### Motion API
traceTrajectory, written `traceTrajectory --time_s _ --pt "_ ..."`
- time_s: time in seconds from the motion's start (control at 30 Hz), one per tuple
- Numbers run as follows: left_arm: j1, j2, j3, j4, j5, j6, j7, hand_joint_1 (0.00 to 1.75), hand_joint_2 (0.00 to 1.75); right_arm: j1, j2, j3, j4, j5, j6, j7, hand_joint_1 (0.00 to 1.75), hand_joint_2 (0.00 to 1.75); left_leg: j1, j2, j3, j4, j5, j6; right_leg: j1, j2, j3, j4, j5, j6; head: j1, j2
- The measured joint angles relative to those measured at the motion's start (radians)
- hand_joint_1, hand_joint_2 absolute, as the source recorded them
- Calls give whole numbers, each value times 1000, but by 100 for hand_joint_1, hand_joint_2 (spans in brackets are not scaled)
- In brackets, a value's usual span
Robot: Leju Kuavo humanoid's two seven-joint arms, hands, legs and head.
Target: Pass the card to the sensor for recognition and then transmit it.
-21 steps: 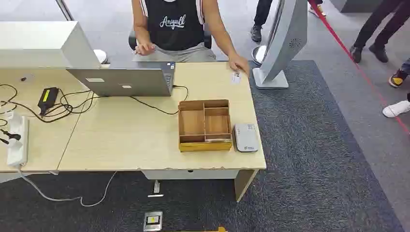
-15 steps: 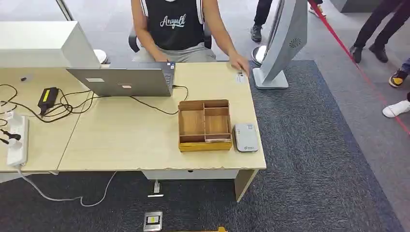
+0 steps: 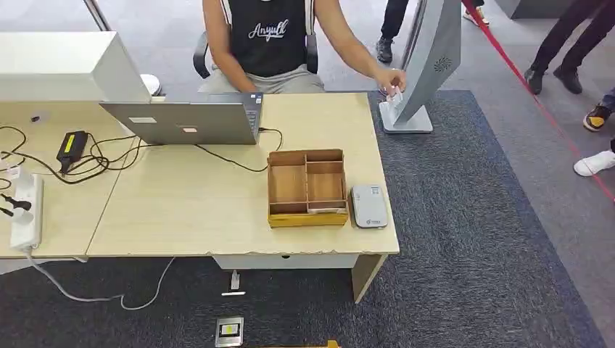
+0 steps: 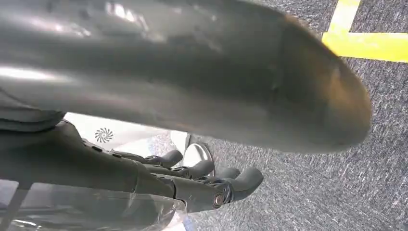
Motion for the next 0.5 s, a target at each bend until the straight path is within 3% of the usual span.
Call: traceTrajectory --time_s 0.5 --pt "0 0 0 0 8 3 -2 0 0 -10 -10 -2 0 37 -47 -3 0 0 0 0 0 0 0 0 0 0 0 0 0 0 0 0"
